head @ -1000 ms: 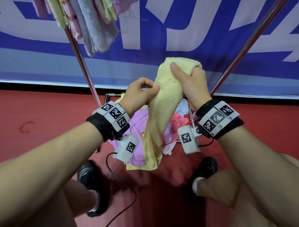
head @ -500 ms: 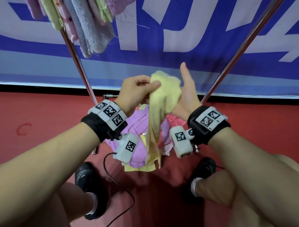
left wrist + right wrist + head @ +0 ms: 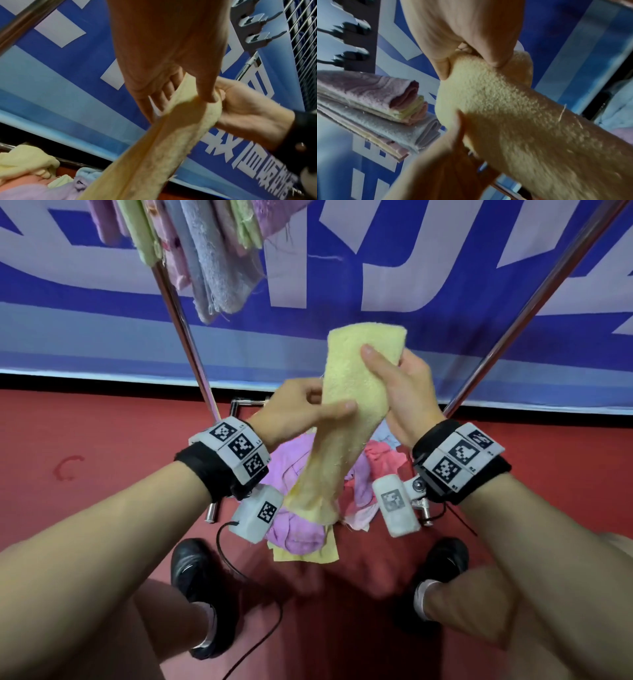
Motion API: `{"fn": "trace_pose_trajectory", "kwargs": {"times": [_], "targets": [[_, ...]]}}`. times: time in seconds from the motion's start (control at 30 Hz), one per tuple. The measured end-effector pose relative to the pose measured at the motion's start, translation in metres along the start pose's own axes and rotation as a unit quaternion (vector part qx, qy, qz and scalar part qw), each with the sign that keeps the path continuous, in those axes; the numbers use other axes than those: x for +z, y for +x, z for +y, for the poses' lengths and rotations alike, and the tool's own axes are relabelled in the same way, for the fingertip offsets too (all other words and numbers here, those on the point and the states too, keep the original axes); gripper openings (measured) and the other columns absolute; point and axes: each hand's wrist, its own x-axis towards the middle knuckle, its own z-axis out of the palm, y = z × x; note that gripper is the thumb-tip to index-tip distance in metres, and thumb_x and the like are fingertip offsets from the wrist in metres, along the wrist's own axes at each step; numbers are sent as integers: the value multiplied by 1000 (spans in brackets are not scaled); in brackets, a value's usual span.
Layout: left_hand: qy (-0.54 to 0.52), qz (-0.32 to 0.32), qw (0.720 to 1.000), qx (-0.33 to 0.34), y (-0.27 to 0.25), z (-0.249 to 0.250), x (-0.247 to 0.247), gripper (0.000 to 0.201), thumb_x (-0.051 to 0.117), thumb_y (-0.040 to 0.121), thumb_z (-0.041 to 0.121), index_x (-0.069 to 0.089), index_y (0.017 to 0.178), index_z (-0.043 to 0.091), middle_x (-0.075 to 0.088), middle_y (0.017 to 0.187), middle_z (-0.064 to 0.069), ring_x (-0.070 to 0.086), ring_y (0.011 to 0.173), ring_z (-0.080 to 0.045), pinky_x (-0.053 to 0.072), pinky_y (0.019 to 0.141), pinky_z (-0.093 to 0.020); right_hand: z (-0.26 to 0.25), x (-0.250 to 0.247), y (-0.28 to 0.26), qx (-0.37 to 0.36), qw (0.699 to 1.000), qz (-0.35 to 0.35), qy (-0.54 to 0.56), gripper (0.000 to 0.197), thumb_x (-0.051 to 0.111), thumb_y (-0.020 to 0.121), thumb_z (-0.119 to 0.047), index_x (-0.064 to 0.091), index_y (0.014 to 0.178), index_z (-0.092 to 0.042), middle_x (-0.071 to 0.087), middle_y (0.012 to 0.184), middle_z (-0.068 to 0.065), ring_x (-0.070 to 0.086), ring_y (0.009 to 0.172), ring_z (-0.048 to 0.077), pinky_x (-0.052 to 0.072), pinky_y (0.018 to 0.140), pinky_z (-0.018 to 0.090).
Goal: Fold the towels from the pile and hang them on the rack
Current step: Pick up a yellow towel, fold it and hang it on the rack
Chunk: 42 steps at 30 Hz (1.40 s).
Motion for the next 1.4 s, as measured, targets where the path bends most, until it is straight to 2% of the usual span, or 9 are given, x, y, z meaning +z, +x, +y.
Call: {"fn": "trace_pose_trajectory", "kwargs": {"times": [0.2,0.33,0.43,0.57,0.77,0.93,1.03,1.27,1.4], "targets": [[-5,-15,1000,-4,-5,-7,6,16,64,96,12,70,107,1,74,101,-17,68,86,-20,59,80,-36,-26,-16,6,18,1000,-14,18,31,60,103,-16,62,126,3,75,113,19,74,104,31,61,87,46],[-60,21,998,-12,-4,5,0,28,59,100,20,66,110,-6,68,95,-14,62,81,-24,51,70,-31,-16,-9,-4,179,972,-120,96,57,47,103,-46,67,126,2,71,122,22,69,115,32,53,104,45],[-72,55,996,-27,1,11,-11,26,59,101,26,66,98,2,63,89,-16,58,79,-26,49,69,-33,8,-1,-14,213,963,-153,69,48,54,101,-38,65,133,-3,68,130,19,64,123,31,49,106,44],[-28,89,995,-20,5,11,-12,19,70,93,31,67,89,12,67,83,-6,64,72,-17,56,70,-33,16,5,-12,154,986,-61,15,33,59,102,-13,63,130,4,72,122,21,70,114,33,60,90,37],[29,179,983,5,-1,-10,-1,45,86,75,40,52,88,14,56,73,-1,59,69,-17,61,72,-50,7,9,-6,80,996,-5,35,31,61,102,-12,64,125,7,73,118,23,72,109,35,61,91,43],[67,80,995,3,0,-21,6,55,73,71,61,66,93,10,74,92,-17,70,84,-19,56,89,-53,3,7,-7,63,997,9,39,19,61,102,-12,68,114,0,76,107,17,75,98,28,62,82,38],[58,47,997,11,1,-23,8,43,78,81,42,71,108,9,77,100,-8,73,94,-21,56,94,-48,0,6,-7,56,998,5,39,22,60,102,-12,67,117,2,75,112,20,75,100,29,62,81,38],[11,123,991,61,13,-19,0,8,71,91,7,64,86,9,67,76,-11,65,64,-16,56,68,-32,-15,-8,4,25,999,38,4,26,64,100,-12,68,120,4,76,112,18,75,102,28,61,89,41],[-23,46,997,53,14,-18,6,35,56,101,35,64,99,1,65,86,-8,63,78,-16,55,75,-32,-14,-8,3,26,999,27,1,26,63,100,-10,67,120,6,75,113,20,75,103,30,61,87,38]]}}
